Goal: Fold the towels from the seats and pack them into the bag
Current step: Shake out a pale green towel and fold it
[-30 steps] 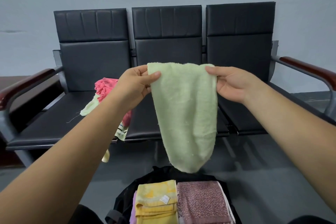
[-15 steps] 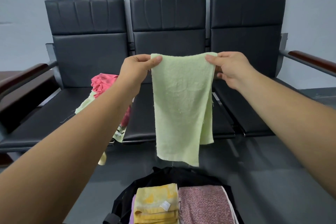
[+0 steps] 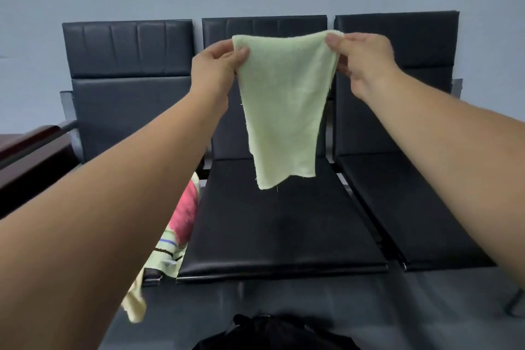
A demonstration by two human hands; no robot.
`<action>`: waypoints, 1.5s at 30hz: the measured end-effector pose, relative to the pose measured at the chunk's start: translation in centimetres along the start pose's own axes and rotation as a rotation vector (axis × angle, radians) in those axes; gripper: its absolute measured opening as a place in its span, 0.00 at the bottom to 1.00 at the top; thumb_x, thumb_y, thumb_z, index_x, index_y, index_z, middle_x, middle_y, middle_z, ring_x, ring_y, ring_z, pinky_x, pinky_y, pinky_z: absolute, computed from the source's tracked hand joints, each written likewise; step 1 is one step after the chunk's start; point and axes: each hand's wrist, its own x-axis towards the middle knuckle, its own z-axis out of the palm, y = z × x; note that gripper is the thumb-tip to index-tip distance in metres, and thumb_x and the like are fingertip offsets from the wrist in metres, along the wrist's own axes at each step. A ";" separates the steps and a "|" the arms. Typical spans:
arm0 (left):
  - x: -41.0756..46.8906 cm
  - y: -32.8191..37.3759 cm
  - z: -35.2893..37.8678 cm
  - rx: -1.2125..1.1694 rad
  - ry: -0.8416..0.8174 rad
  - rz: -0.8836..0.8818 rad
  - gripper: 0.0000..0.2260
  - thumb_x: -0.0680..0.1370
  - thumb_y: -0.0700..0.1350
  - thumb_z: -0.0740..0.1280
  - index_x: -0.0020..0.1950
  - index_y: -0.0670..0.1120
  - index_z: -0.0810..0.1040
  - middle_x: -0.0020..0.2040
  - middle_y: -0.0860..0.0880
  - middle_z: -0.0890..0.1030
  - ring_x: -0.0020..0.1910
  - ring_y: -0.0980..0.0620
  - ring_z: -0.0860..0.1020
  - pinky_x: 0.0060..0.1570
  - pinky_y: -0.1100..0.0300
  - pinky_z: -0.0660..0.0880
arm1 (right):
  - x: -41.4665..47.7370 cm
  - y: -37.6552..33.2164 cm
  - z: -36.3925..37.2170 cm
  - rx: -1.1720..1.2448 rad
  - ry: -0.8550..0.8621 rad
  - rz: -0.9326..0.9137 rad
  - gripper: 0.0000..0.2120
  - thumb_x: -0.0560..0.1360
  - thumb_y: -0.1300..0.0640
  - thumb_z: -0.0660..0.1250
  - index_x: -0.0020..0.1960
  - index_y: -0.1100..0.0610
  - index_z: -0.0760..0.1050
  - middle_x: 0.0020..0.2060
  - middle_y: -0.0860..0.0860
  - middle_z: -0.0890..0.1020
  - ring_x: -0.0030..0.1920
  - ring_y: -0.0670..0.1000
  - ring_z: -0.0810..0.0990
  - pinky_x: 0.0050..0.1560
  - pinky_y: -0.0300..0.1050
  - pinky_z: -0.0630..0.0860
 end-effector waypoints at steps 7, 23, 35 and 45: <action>-8.7 -7.3 -2.8 0.119 0.009 -0.041 0.07 0.78 0.40 0.71 0.56 0.42 0.84 0.44 0.50 0.86 0.44 0.54 0.83 0.49 0.59 0.80 | -7.3 8.9 -3.2 0.001 -0.141 0.164 0.03 0.76 0.61 0.73 0.48 0.62 0.83 0.48 0.56 0.87 0.54 0.55 0.85 0.63 0.50 0.79; -19.7 -19.0 -8.6 0.316 -0.149 -0.466 0.11 0.79 0.42 0.70 0.54 0.58 0.85 0.37 0.52 0.81 0.38 0.54 0.78 0.52 0.47 0.79 | -17.7 21.4 -5.7 -0.240 -0.270 0.625 0.06 0.77 0.65 0.71 0.53 0.67 0.81 0.49 0.59 0.87 0.50 0.57 0.86 0.48 0.51 0.83; -10.7 -27.7 -7.4 0.835 0.033 -0.706 0.30 0.70 0.61 0.73 0.67 0.47 0.75 0.62 0.47 0.79 0.59 0.44 0.78 0.60 0.46 0.77 | -10.6 28.2 0.4 -0.712 -0.131 0.584 0.20 0.75 0.57 0.74 0.62 0.67 0.75 0.60 0.60 0.80 0.60 0.61 0.80 0.54 0.50 0.77; -10.9 -27.8 -6.7 0.835 -0.192 -0.840 0.17 0.74 0.53 0.75 0.52 0.40 0.78 0.45 0.48 0.80 0.47 0.48 0.80 0.50 0.54 0.76 | -10.5 28.7 2.3 -0.615 -0.299 0.852 0.23 0.76 0.53 0.73 0.66 0.63 0.74 0.59 0.57 0.80 0.61 0.60 0.81 0.55 0.51 0.81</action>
